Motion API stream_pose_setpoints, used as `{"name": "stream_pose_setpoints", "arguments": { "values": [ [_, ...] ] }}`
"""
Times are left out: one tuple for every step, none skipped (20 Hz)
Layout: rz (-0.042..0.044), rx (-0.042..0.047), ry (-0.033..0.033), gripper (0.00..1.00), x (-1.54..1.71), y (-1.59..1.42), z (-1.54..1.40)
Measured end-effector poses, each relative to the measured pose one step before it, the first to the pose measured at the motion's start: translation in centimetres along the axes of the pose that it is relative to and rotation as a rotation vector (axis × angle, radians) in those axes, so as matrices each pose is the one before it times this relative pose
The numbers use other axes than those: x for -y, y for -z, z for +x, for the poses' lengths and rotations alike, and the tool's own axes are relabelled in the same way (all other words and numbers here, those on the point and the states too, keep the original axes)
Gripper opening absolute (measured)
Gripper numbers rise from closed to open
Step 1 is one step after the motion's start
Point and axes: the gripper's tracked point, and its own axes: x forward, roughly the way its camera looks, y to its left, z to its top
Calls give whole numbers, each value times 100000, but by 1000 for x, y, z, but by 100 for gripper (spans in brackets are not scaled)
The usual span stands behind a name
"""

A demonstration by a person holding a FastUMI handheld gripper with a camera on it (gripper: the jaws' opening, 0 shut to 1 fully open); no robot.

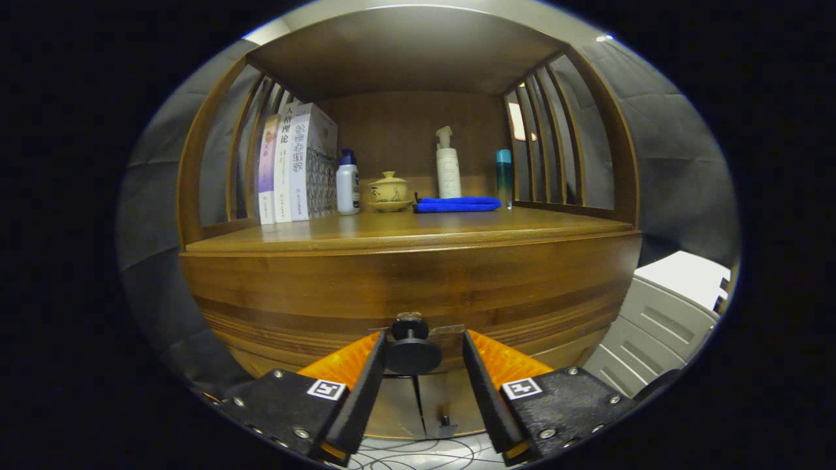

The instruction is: Pull open the drawer, take out the items inside it, and place them on the countertop above the cabinet.

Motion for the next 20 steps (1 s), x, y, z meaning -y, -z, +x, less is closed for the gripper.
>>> {"name": "stream_pose_setpoints", "arguments": {
  "values": [
    [-626, -201, -1558, 67, -363, 230, 42],
    [-2140, -248, 224, 61, -12, 136, 185],
    [-2720, 896, 698, 55, 104, -18, 135],
    [-1993, 573, 766, 49, 20, 125, 99],
    [-394, 494, 694, 47, 46, 3, 31],
    [624, -95, 327, 46, -44, 108, -24],
    [984, -469, -179, 43, -53, 120, 33],
    [-257, -234, -583, 41, 5, -73, -77],
    [-1448, -183, -1413, 37, -70, 35, 38],
    [-1279, -923, -906, 34, 64, 191, 65],
    [81, -861, 160, 31, 162, 141, -100],
    [-148, -359, 503, 31, 90, 50, -461],
    [-212, -96, 217, 31, 79, 36, -482],
    [183, -208, 2, 30, -34, 104, -798],
    [476, 66, -44, 30, 49, 225, -594],
    [429, 129, -54, 30, 10, 264, -1001],
    [34, 515, 59, 30, 63, 66, -1024],
    [-124, 495, 60, 30, 66, 88, -1004],
    [163, 276, 228, 30, 95, 328, -1132],
    [29, 163, 24, 30, -40, 188, -1045]
  ]
}}
